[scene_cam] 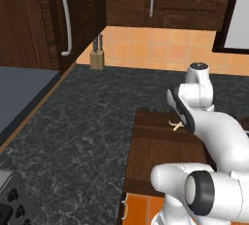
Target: Take a straw from the drawer in front and place it inside the glass cup on the dining counter.
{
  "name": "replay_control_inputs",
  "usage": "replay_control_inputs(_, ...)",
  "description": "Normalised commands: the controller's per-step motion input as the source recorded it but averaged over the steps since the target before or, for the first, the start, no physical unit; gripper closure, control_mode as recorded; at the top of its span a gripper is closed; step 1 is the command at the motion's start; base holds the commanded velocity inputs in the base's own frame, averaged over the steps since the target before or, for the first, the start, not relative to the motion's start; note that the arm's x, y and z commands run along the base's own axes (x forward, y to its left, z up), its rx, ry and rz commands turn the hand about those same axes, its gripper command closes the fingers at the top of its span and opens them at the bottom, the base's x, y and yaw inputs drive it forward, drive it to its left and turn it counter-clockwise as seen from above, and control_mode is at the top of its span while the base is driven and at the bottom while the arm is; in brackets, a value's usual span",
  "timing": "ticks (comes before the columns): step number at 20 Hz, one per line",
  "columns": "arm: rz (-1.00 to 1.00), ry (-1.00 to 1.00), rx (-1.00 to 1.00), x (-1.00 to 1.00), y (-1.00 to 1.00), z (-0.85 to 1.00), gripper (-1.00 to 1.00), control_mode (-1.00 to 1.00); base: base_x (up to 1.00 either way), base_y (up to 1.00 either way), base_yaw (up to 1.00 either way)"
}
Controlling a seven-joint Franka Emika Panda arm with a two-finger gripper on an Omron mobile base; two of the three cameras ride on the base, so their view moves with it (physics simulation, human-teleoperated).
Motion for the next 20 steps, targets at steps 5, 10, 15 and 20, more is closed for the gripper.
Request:
replay_control_inputs(5, 0.19, -0.11, -0.15, -0.54, 0.08, 1.0, 1.0, -1.0, 0.0, 0.0, 0.0)
replay_control_inputs(10, 0.13, -0.07, -0.01, -0.55, 0.25, 0.76, 1.0, -1.0, 0.0, 0.0, 0.0)
replay_control_inputs(15, 0.06, -0.06, 0.0, -0.38, 0.06, 0.4, 1.0, 1.0, -0.16, 0.0, 0.0)
replay_control_inputs(20, 0.0, 0.0, 0.0, 0.0, 0.0, 0.0, 1.0, 1.0, -1.0, -0.11, -0.01)
